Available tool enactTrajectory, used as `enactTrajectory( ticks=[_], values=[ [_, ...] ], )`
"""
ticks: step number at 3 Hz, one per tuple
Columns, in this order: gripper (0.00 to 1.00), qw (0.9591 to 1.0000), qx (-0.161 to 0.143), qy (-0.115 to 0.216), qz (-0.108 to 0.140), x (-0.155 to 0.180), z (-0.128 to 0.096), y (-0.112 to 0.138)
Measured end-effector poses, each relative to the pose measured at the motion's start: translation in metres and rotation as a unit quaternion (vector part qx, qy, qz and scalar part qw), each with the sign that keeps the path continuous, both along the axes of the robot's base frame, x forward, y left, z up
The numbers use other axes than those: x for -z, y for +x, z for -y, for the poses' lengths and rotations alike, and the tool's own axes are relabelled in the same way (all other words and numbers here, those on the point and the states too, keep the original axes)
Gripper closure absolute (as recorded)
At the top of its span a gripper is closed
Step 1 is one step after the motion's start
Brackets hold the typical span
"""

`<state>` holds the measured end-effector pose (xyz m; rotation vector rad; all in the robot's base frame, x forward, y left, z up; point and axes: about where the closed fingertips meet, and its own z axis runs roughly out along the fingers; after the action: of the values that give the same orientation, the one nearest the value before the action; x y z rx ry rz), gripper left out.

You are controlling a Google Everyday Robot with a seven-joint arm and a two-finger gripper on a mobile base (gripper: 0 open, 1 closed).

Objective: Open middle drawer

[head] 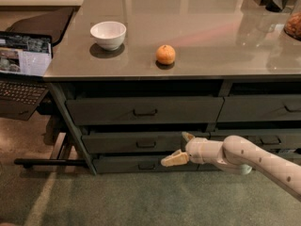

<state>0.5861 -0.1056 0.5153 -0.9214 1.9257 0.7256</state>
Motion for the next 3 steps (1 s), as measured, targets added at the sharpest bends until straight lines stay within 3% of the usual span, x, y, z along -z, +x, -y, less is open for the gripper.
enactTrajectory(
  ticks=[3],
  values=[
    [0.00,0.9976,0.017,0.056,0.036,0.017,-0.016,0.061]
  ],
)
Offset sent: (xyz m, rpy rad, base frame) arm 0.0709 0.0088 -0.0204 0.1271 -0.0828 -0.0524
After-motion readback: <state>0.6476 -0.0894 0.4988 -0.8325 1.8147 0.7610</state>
